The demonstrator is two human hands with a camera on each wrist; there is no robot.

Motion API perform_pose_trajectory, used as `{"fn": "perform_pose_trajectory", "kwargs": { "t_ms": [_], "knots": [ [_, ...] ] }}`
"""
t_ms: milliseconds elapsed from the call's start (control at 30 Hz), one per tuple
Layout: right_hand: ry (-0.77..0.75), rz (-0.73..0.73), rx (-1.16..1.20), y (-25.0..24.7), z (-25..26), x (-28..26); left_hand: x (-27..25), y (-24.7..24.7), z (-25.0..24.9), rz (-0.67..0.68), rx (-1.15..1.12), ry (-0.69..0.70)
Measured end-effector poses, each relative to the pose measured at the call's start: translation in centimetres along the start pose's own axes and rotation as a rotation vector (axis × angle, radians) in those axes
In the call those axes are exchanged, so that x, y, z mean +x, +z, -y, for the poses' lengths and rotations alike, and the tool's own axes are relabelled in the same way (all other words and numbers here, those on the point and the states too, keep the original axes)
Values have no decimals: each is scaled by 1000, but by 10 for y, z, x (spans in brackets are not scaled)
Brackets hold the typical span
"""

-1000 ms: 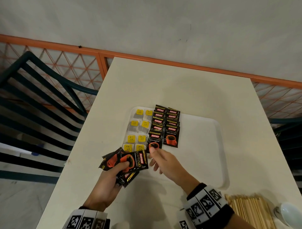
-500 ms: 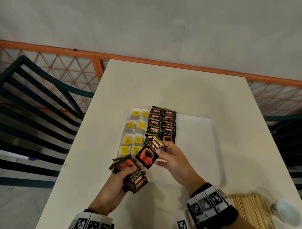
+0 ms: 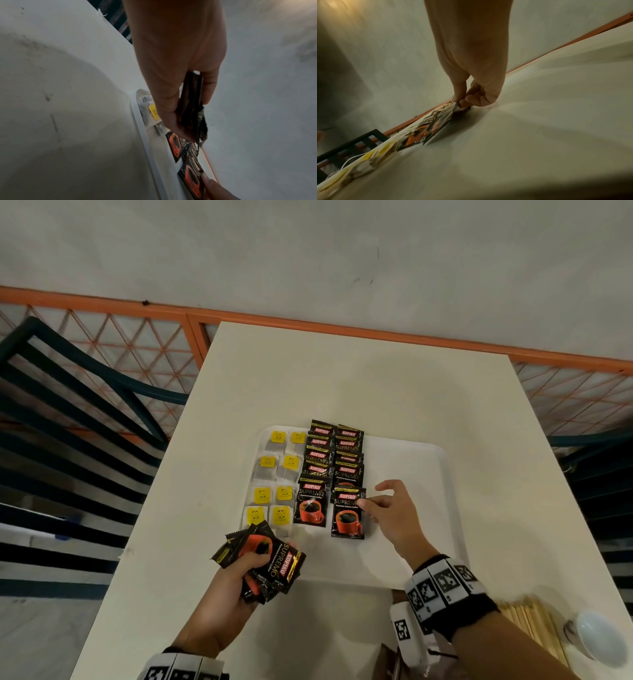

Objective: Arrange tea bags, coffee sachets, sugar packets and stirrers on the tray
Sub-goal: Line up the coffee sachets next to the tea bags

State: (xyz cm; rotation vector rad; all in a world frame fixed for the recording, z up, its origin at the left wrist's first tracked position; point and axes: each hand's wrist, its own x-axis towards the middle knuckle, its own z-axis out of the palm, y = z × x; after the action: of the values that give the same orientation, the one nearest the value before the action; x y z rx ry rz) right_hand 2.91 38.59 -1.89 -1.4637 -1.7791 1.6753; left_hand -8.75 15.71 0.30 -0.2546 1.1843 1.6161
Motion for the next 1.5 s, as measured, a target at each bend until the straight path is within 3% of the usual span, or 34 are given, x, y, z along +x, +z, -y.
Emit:
{"fn": "perform_pose_trajectory", "kwargs": {
  "t_ms": [367, 767, 1133, 1233, 1367, 1400, 1500],
  "knots": [
    [-89, -35, -105, 9, 5, 10, -3, -2, -1, -74, 90, 10],
    [-53, -84, -205, 13, -1, 1, -7, 3, -2, 8, 137, 54],
    [-80, -115, -220, 14, 18, -19, -8, 6, -1, -3, 78, 43],
    [-165, 14, -247, 19, 22, -38, -6, 11, 0, -2, 103, 55],
    [-143, 544, -222, 28, 22, -66, -5, 21, 1, 50, 163, 60],
    [-127, 616, -205, 30, 21, -70, -5, 23, 2, 76, 169, 59],
    [-122, 586, -181, 32, 17, -74, -4, 23, 2, 122, 160, 48]
  ]
}}
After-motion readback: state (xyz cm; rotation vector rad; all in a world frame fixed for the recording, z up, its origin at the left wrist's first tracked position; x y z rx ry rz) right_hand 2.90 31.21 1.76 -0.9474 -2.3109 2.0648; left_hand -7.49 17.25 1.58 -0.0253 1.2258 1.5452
